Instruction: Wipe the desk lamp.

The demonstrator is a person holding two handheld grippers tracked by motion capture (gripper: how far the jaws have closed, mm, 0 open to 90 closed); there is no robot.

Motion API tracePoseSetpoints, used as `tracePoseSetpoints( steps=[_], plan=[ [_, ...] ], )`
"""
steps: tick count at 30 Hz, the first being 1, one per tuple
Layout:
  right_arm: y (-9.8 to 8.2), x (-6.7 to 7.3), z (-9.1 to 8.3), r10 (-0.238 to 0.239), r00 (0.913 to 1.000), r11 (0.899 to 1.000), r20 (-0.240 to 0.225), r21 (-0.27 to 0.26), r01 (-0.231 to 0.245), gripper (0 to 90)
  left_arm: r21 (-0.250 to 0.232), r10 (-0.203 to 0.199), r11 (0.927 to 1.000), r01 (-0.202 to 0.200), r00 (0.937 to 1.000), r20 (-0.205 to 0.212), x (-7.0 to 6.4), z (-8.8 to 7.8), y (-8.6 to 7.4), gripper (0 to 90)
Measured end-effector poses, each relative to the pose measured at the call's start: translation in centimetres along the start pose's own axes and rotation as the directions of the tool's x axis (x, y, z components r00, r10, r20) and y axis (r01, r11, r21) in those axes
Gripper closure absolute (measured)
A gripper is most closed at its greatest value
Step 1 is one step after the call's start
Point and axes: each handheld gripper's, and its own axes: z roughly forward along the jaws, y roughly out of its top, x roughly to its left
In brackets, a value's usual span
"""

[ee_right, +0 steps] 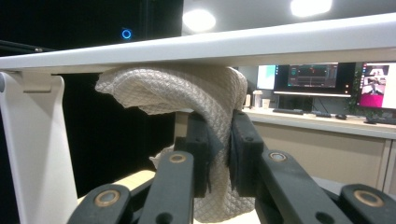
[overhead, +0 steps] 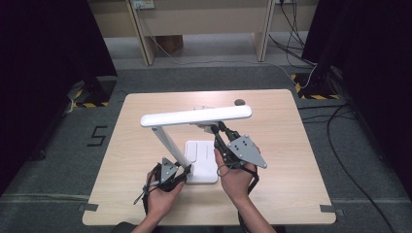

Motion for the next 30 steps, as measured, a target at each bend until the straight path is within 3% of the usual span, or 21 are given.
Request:
tracePoseSetpoints(
  steps=[30],
  plan=[
    [-0.1,1.8,1.2,-0.001,0.9991,1.0,-0.043,0.005,0.001,80.4,0.002,0.002,1.0,-0.002,1.0,0.001,0.0,0.0,0.0,59.4]
  ],
)
